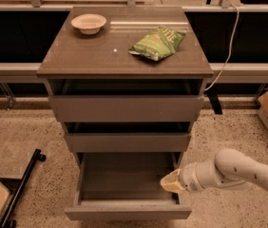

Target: Close bottom drawer

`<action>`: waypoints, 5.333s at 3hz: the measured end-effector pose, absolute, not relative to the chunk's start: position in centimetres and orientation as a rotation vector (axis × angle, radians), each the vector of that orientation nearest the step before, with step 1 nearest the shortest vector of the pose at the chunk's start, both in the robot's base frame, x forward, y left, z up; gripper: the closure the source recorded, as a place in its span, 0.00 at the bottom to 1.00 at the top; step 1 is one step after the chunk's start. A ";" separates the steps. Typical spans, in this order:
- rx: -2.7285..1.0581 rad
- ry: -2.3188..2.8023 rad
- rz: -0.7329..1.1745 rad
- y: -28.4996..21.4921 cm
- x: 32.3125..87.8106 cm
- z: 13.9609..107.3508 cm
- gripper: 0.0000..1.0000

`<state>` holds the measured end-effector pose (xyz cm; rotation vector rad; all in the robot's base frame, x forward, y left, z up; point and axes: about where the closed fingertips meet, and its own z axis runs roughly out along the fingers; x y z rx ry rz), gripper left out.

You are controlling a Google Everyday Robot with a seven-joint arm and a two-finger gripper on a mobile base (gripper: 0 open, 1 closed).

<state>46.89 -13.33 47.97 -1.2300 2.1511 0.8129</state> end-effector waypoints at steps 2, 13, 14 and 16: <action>-1.150 2.331 0.891 -11.8 43.9 37.3 1.00; -1.099 2.484 0.610 -14.9 54.8 15.6 1.00; -1.101 2.482 0.601 -14.5 54.9 15.0 1.00; -1.121 2.409 0.509 -14.9 61.3 13.2 0.81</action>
Offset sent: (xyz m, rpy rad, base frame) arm -0.0464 0.0176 -0.1534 -0.0616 0.2540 -0.0762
